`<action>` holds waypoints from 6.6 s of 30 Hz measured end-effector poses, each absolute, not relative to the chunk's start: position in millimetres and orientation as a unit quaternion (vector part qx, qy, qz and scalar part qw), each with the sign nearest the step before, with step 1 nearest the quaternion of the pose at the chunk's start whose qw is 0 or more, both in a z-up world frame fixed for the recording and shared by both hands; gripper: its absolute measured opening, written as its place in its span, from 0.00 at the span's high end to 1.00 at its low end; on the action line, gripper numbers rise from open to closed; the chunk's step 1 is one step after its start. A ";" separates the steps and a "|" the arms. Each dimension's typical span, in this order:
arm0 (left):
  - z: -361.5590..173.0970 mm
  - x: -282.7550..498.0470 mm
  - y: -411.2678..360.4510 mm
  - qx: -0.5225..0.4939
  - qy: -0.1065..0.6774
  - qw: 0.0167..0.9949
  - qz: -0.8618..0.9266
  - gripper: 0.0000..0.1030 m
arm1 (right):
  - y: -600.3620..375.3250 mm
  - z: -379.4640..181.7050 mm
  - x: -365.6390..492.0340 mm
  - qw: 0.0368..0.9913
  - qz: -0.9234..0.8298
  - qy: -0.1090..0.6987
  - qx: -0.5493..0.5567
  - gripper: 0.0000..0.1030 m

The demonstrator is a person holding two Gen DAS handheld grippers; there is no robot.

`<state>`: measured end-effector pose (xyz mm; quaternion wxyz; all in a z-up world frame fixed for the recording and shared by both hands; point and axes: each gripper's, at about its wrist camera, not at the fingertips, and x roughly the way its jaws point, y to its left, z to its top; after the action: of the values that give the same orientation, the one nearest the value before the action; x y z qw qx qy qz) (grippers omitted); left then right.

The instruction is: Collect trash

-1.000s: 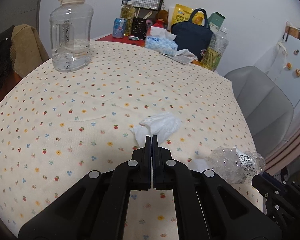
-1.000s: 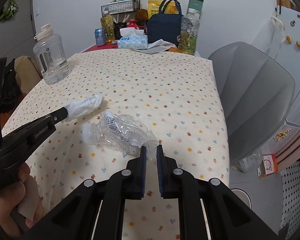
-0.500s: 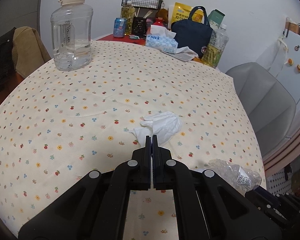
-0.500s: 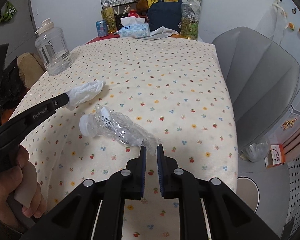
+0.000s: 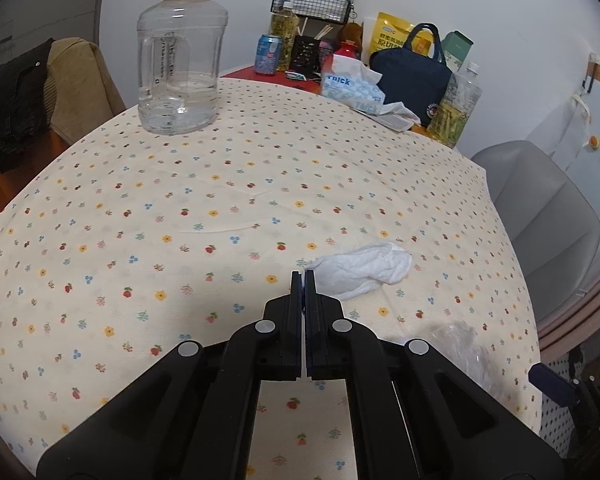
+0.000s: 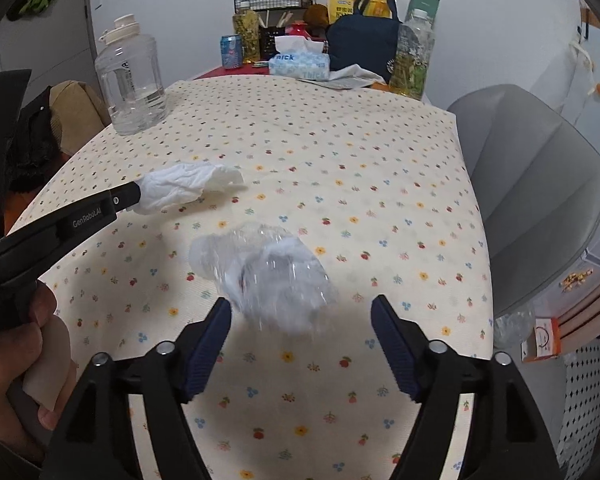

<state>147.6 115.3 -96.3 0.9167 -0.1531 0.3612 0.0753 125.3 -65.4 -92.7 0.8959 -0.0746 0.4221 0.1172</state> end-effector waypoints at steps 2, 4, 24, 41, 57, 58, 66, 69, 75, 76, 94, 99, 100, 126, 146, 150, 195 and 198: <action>-95.0 145.3 119.3 -0.155 0.358 0.917 0.079 0.98 | -59.7 -90.2 123.3 0.897 0.121 0.418 -0.081 0.19; -94.4 142.7 124.4 -0.158 0.356 0.917 0.082 0.98 | -55.3 -89.8 123.1 0.897 0.124 0.416 -0.087 0.16; -108.7 150.6 139.5 -0.168 0.367 0.911 0.088 0.98 | -37.1 -120.3 154.4 0.878 0.119 0.451 -0.108 0.10; -90.8 150.8 103.2 -0.143 0.356 0.921 0.061 0.98 | -69.4 -83.8 138.0 0.904 0.102 0.407 -0.086 0.23; -50.3 141.2 25.5 -0.101 0.328 0.939 -0.007 0.98 | -144.6 -46.4 111.7 0.928 0.045 0.369 -0.032 0.23; -48.2 141.2 19.2 -0.098 0.327 0.940 -0.012 0.98 | -151.0 -43.9 109.1 0.929 0.040 0.366 -0.028 0.23; -39.1 140.7 -36.0 -0.071 0.325 0.941 -0.056 0.98 | -201.9 -32.9 93.0 0.936 0.000 0.352 0.001 0.23; -36.4 140.7 -55.8 -0.061 0.325 0.941 -0.071 0.98 | -221.5 -31.7 88.4 0.937 -0.014 0.349 0.011 0.23; -35.0 141.7 -101.7 -0.038 0.328 0.938 -0.103 0.98 | -264.4 -32.4 76.1 0.936 -0.050 0.347 0.033 0.23; -35.7 141.8 -108.0 -0.035 0.330 0.937 -0.108 0.98 | -273.4 -32.3 73.5 0.936 -0.057 0.346 0.038 0.23; -53.3 133.7 -257.0 0.042 0.352 0.913 -0.203 0.98 | -412.8 -55.1 34.0 0.916 -0.165 0.348 0.110 0.23; -62.9 134.2 -288.6 0.062 0.361 0.904 -0.218 0.98 | -446.5 -70.2 26.9 0.906 -0.185 0.356 0.132 0.23; -65.0 133.9 -294.2 0.065 0.363 0.903 -0.220 0.98 | -451.6 -73.2 26.2 0.905 -0.188 0.358 0.135 0.23; -122.4 140.2 -378.3 0.127 0.411 0.865 -0.259 0.98 | -524.9 -143.7 9.5 0.860 -0.233 0.412 0.191 0.12; -137.8 121.1 -411.0 0.138 0.432 0.833 -0.317 0.36 | -552.1 -144.3 -21.0 0.845 -0.286 0.402 0.206 0.13; -135.3 127.1 -400.0 0.130 0.432 0.839 -0.303 0.34 | -552.2 -142.0 -21.1 0.845 -0.288 0.400 0.208 0.13; -7.7 112.8 -145.3 -0.011 0.303 0.943 -0.137 0.06 | -348.0 -2.1 16.5 0.922 -0.194 0.330 0.065 0.08; -1.2 106.6 -133.2 -0.015 0.295 0.947 -0.129 0.06 | -338.9 5.7 12.5 0.925 -0.189 0.323 0.060 0.08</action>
<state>106.6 -133.2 -1.2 0.9466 -0.0149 0.2949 -0.1292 12.5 -338.9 5.7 0.9251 0.0603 0.3235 -0.1893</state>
